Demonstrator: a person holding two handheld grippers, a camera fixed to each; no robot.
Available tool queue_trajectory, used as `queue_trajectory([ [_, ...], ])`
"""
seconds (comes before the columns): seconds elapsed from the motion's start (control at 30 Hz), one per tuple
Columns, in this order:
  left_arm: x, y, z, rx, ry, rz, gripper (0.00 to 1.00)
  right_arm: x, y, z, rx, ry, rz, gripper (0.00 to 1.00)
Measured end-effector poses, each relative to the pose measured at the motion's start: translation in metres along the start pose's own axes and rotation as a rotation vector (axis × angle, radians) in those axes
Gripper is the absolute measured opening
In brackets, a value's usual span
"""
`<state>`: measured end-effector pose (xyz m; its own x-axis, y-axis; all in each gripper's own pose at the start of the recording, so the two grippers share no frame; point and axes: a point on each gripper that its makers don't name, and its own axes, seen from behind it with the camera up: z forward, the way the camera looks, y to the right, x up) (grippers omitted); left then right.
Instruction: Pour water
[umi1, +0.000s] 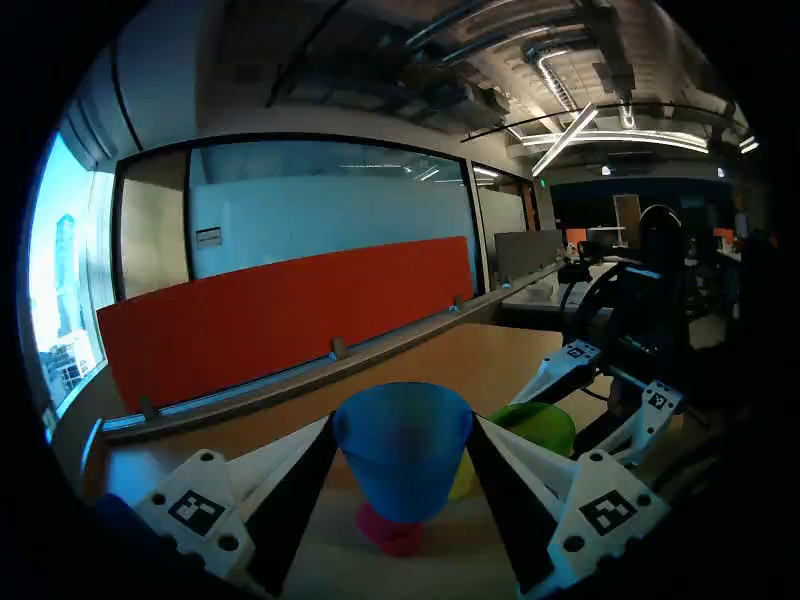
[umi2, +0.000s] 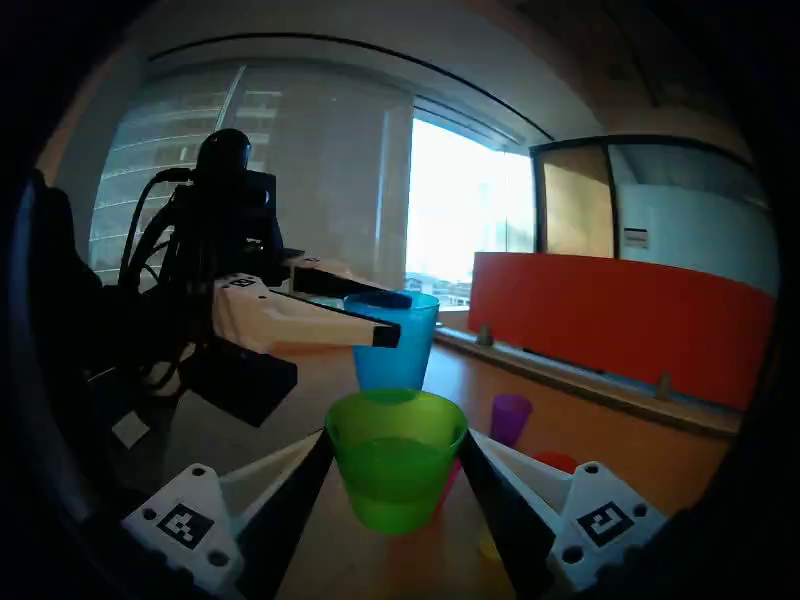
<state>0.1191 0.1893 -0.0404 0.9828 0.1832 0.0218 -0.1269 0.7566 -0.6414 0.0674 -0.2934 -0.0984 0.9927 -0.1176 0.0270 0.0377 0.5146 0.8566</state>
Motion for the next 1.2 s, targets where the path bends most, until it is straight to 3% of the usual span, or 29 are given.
queue_trajectory([
  [0.1, -0.001, -0.002, -0.001, -0.002, 0.003, -0.027, 0.87, 0.002, 0.0, -0.001, 0.0, 0.003, 0.004, 0.91],
  [0.3, -0.006, -0.005, -0.003, -0.004, -0.009, -0.02, 0.87, -0.001, 0.002, -0.002, 0.005, -0.014, 0.004, 0.91],
  [0.7, -0.052, 0.009, -0.003, -0.066, -0.132, 0.003, 0.87, -0.031, 0.003, -0.013, 0.046, -0.147, -0.025, 0.91],
  [0.97, -0.082, 0.027, 0.0, -0.124, -0.212, 0.026, 0.88, -0.056, 0.004, -0.019, 0.084, -0.255, -0.044, 0.91],
  [1.2, -0.101, 0.037, 0.003, -0.158, -0.253, 0.039, 0.88, -0.071, 0.01, -0.023, 0.095, -0.307, -0.045, 0.91],
])
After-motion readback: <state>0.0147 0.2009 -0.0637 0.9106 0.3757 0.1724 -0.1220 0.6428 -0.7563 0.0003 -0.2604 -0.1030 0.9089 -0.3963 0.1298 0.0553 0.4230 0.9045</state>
